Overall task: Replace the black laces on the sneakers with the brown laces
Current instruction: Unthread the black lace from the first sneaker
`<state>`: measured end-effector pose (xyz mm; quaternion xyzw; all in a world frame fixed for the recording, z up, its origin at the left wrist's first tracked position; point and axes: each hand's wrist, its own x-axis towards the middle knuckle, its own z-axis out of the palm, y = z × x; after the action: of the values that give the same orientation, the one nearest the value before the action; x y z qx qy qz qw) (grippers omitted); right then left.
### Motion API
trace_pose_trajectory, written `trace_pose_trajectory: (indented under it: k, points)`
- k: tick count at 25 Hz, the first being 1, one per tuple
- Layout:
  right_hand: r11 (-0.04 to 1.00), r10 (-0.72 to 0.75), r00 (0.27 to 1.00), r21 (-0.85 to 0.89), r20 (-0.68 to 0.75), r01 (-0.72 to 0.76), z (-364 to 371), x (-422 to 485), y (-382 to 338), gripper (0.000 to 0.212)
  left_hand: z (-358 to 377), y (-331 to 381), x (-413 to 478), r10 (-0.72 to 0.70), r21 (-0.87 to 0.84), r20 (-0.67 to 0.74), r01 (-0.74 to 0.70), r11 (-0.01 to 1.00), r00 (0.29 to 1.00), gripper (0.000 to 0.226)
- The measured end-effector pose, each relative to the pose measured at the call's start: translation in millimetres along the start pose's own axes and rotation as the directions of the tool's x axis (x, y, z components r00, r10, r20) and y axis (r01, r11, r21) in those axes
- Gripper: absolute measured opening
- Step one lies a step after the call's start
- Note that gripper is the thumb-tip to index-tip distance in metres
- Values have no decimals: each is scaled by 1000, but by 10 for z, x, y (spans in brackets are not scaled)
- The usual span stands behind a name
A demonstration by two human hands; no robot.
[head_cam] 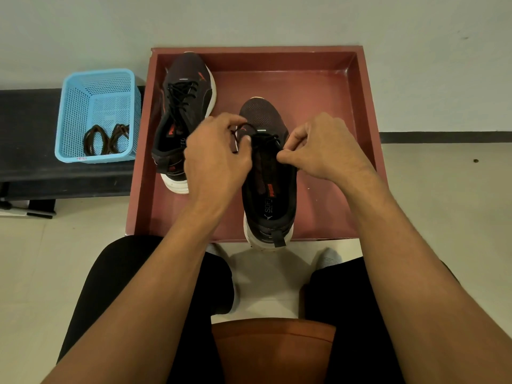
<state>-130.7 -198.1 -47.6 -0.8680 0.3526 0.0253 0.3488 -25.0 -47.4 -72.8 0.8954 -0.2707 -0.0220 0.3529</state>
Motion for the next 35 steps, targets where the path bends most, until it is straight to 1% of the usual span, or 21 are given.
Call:
trace_pose_trajectory:
  k: [2, 4, 5, 7, 9, 12, 17, 18, 20, 23, 26, 31, 33, 35]
  points:
    - [1000, 0, 1000, 3, -4, 0, 0, 1, -5, 9, 26, 89, -60, 134, 50, 51, -137, 989, 990, 42]
    - [1000, -2, 1000, 6, 6, 2, -8, 2, -8, 10, 51, 144, -103, 216, 103, 108, -227, 969, 970, 54]
    - [1000, -4, 1000, 5, 12, 4, -9, 4, -7, 10, 65, 153, -124, 239, 132, 140, -258, 957, 961, 53]
    - [1000, -12, 1000, 0, 10, 12, -7, 7, -4, 10, 81, 162, -164, 247, 184, 177, -279, 943, 953, 40]
    - [1000, -14, 1000, 1, 1, 14, 3, 10, -6, 10, 97, 165, -184, 211, 223, 159, -243, 944, 964, 32]
    - [1000, -14, 1000, -2, -8, 14, 18, 3, -15, 10, 104, 196, -196, 151, 240, 109, -173, 955, 982, 29]
    - [1000, -12, 1000, -2, -7, 12, 16, 2, -13, 10, 113, 210, -191, 140, 255, 125, -168, 952, 982, 22]
    - [1000, -7, 1000, 2, -4, 7, 14, 1, -13, 10, 112, 201, -174, 120, 235, 122, -147, 961, 985, 19]
    - [1000, -3, 1000, 4, 2, 3, 16, 2, -14, 10, 82, 153, -111, 44, 167, 94, -59, 984, 995, 14]
    - [1000, 6, 1000, 12, 7, -6, 10, 9, -12, 10, 13, 41, -1, -56, 10, 9, 56, 998, 998, 10]
    - [1000, 6, 1000, 17, 11, -6, 5, 9, -5, 9, -60, 8, 50, -110, -119, -81, 99, 988, 991, 10]
    - [999, 19, 1000, 27, 9, -20, -7, 1, 9, 10, -102, 44, 35, -158, -211, -179, 119, 970, 971, 8]
    - [999, 24, 1000, 24, 8, -25, -11, 0, 1, 11, -104, 34, 27, -150, -198, -137, 121, 973, 979, 10]
    - [999, 29, 1000, 18, 8, -29, -10, -2, -7, 11, -70, 45, -8, -68, -150, -2, 66, 986, 998, 23]
